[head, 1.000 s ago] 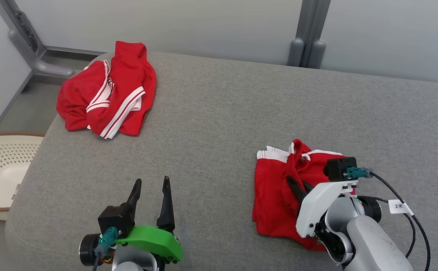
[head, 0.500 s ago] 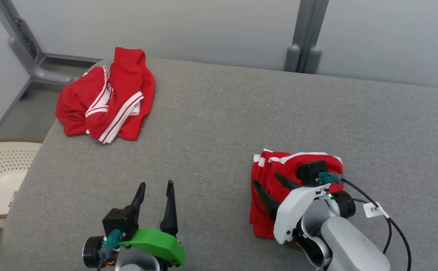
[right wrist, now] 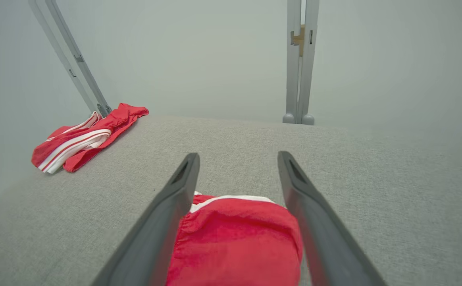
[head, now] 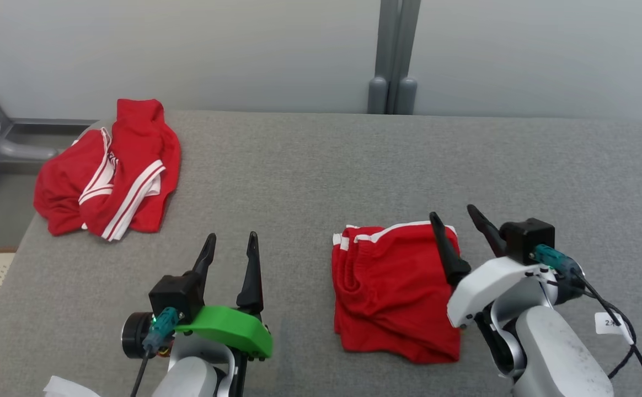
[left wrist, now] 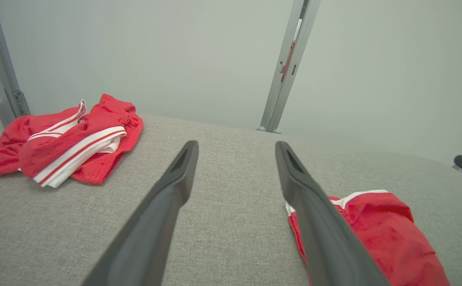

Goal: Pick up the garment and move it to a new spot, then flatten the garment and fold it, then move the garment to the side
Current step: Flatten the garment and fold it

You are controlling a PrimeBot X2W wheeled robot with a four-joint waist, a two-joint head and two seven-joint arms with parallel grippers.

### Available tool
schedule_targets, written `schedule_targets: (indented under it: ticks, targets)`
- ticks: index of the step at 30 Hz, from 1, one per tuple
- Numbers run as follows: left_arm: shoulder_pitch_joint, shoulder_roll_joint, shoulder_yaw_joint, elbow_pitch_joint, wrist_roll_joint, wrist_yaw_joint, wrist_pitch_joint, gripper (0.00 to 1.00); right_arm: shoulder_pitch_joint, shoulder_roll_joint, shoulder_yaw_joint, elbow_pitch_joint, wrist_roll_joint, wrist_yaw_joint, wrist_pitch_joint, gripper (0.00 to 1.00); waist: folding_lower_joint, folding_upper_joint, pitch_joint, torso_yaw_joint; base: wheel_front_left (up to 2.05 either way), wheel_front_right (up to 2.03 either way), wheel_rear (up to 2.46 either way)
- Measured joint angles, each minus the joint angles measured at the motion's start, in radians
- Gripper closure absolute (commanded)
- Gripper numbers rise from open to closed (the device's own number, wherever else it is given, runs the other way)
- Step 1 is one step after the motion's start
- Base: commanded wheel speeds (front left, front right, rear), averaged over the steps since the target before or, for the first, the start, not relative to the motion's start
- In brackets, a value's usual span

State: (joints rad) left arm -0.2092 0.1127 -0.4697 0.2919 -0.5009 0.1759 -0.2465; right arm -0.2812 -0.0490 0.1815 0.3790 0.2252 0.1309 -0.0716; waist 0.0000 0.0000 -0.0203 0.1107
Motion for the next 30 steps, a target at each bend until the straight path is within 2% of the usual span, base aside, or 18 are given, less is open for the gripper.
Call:
schedule_targets:
  ticks: [8, 15, 20, 30]
  targets:
    - [-0.003, -0.005, 0.011, 0.039, 0.001, 0.000, -0.010, 0.00, 0.096, 0.000, -0.097, -0.057, -0.066, 0.000, -0.047, 0.00, 0.0000, 0.0000, -0.015, -0.061, 0.00, 0.00, 0.00]
    - [0.052, 0.004, 0.022, 0.034, 0.027, 0.009, -0.013, 0.00, 0.167, 0.000, -0.113, -0.113, -0.069, 0.000, -0.108, 0.00, 0.0000, 0.0000, -0.025, -0.087, 0.00, 0.00, 0.00]
    - [0.101, 0.013, 0.050, -0.009, 0.045, 0.027, -0.015, 0.00, 0.213, 0.000, -0.130, -0.152, -0.047, 0.000, -0.133, 0.00, 0.0000, 0.0000, -0.031, -0.090, 0.00, 0.00, 0.00]
    - [0.142, 0.021, 0.074, -0.058, 0.066, 0.030, -0.016, 0.00, 0.253, 0.000, -0.165, -0.184, -0.027, 0.000, -0.141, 0.00, 0.0000, 0.0000, -0.031, -0.069, 0.00, 0.00, 0.00]
